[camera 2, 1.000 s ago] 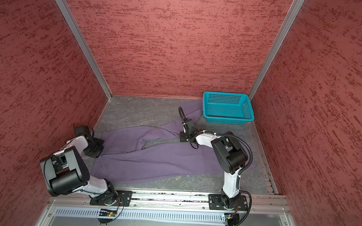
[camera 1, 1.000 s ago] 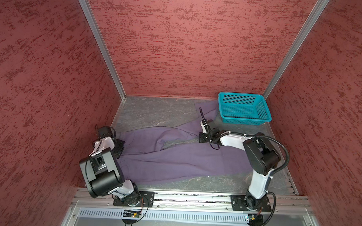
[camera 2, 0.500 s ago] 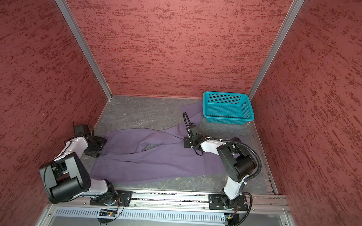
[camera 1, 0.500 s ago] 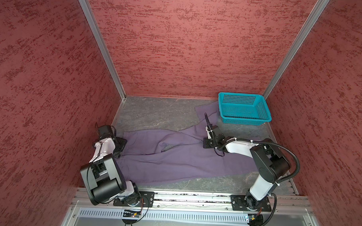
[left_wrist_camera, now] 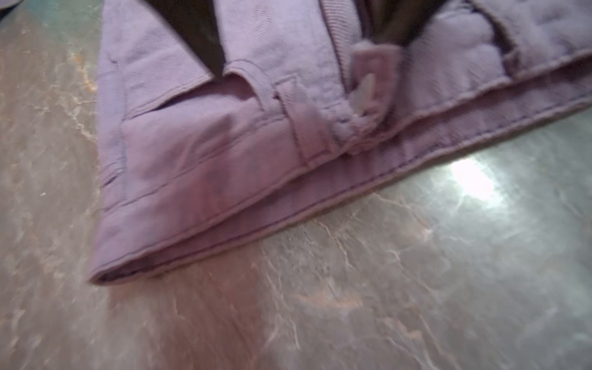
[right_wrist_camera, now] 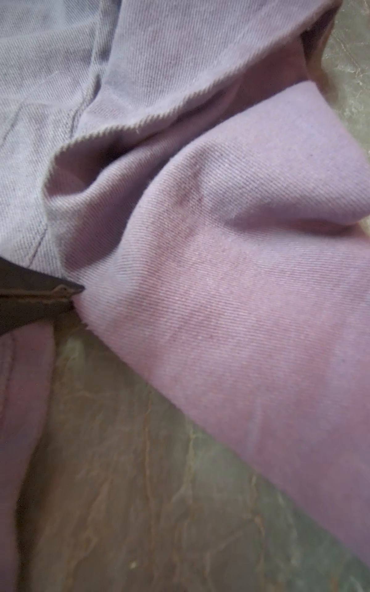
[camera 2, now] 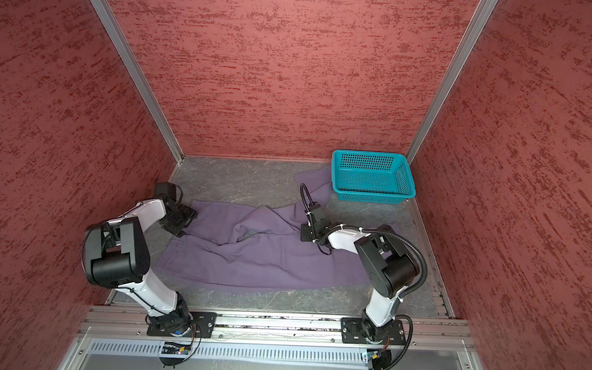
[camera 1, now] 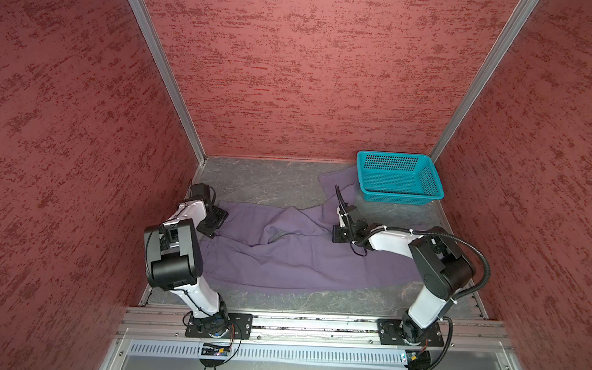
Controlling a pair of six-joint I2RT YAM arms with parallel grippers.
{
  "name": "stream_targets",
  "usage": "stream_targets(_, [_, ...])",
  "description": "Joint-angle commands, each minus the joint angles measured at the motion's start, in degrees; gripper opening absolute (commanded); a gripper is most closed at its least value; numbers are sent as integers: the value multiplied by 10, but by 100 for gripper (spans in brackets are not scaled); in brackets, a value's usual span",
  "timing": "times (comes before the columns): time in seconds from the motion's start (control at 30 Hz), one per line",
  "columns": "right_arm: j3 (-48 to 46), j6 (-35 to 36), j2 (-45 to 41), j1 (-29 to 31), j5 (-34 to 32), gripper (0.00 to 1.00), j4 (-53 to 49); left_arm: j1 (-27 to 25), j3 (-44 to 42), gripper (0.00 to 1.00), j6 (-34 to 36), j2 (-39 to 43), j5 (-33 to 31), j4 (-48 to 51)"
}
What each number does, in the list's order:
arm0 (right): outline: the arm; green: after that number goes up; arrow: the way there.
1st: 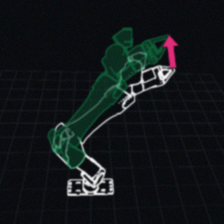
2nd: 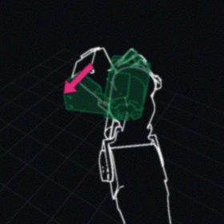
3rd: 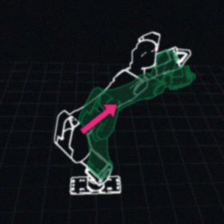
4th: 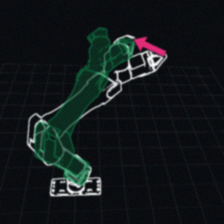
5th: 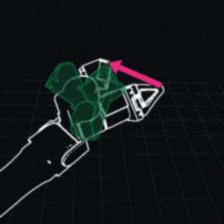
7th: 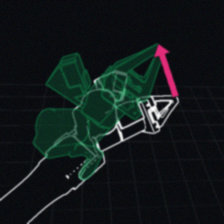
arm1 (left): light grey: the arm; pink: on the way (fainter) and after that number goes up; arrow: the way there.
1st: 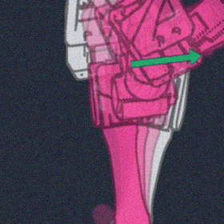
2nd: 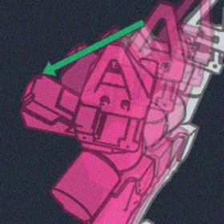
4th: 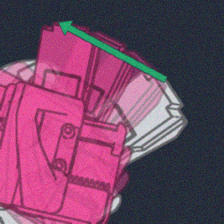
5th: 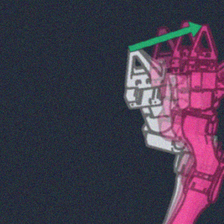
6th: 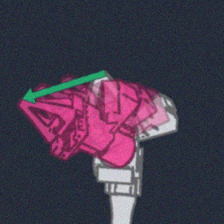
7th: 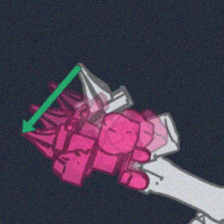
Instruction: Fold and stack the trousers
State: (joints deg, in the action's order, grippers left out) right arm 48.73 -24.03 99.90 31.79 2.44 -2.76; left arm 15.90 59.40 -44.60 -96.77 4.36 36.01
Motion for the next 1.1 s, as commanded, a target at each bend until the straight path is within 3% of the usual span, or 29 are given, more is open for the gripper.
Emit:
stream_targets(0.0, [-26,-15,-12,3,12,0,-18,2,-11,10,1,8,-10,6])
stream_targets(0.03, [-32,-21,-13,3,16,0,-13,8,-20,1,5,15,-7,9])
stream_targets(0.07, [-37,-24,-13,4,18,0,-11,18,-29,0,9,23,-5,11])
stream_targets(0.27, [-50,-51,-32,18,21,0,-19,114,-95,0,32,119,4,25])
stream_targets(0.43, [-11,-54,-32,85,-2,0,-53,171,-119,0,43,215,-20,47])
stream_targets(0.57, [29,-65,0,129,21,0,-50,172,-126,50,38,251,-19,43])
stream_targets(0.6, [37,-65,8,135,32,2,-46,172,-126,56,35,252,-14,41])
stream_targets(0.67, [52,-61,15,137,44,21,-42,169,-122,61,30,248,-1,37])
stream_targets(0.77, [80,-26,-5,132,7,39,-63,159,-107,61,26,239,2,41])
stream_targets(0.93, [125,37,-58,83,-86,50,-120,121,-85,62,21,230,-17,32])
stream_targets(1.07, [150,40,-63,-5,-106,54,-166,52,-42,62,28,177,-50,26])
